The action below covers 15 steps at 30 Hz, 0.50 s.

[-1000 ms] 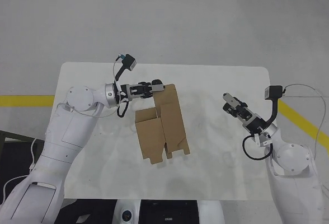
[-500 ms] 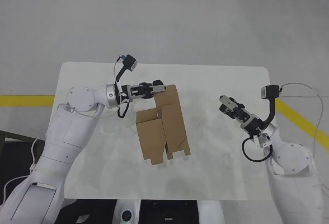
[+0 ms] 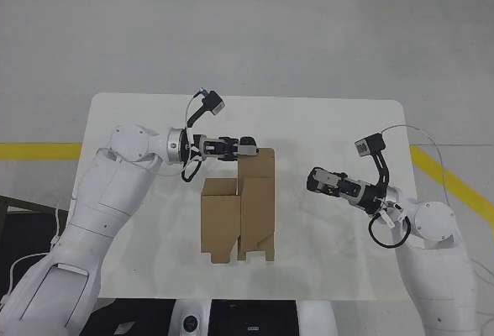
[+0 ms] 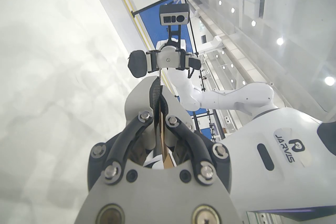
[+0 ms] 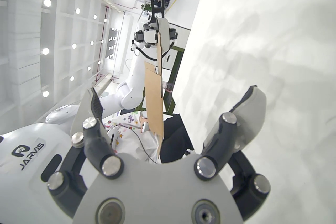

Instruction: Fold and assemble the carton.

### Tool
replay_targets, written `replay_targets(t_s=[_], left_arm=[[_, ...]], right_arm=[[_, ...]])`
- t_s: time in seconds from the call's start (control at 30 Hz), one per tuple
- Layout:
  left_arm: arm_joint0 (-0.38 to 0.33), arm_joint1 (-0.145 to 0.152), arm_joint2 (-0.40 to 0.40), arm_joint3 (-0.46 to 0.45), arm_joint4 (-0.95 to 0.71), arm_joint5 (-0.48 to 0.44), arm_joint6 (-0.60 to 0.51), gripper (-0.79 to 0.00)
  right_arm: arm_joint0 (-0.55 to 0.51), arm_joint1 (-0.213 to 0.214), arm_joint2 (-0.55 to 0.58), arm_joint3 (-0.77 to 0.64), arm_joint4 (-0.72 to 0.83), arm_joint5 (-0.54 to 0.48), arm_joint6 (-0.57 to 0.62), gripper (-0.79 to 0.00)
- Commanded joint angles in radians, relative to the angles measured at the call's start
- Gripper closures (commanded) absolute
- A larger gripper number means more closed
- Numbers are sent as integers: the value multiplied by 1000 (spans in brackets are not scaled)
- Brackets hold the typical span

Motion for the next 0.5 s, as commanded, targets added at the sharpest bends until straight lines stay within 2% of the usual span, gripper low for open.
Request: replay_targets(t_s=[0.0, 0.33, 0.37, 0.4, 0.47], left_arm=[[-27, -11, 32, 28, -15, -11, -27, 0], [-94, -62, 163, 83, -96, -15, -71, 0], [-97, -65, 170, 88, -99, -17, -69, 0], [-101, -68, 176, 94, -101, -18, -68, 0], [-108, -72, 186, 106, -104, -18, -68, 0]], right_arm=[[13, 2, -14, 18, 12, -1, 19, -785], [20, 5, -85, 35, 25, -53, 24, -785], [21, 6, -91, 34, 25, -57, 24, -748], [21, 6, -95, 35, 22, -60, 23, -668], [23, 8, -102, 36, 19, -66, 27, -563]])
